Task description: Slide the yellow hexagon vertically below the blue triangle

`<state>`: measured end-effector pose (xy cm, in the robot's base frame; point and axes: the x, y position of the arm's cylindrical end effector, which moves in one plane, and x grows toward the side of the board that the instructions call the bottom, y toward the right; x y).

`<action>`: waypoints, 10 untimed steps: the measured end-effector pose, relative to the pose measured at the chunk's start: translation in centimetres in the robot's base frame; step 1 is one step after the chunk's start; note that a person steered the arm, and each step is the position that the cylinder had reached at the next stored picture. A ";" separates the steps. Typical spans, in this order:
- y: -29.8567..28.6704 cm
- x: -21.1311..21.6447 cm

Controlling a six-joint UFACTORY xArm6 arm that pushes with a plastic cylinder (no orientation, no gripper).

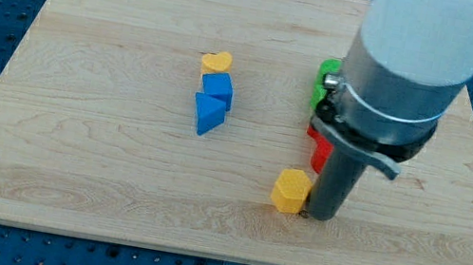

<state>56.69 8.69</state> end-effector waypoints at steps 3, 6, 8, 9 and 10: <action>2.5 -0.4; -5.0 -0.2; -4.5 -1.6; -6.3 -1.2; -9.1 -1.2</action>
<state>55.46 -0.46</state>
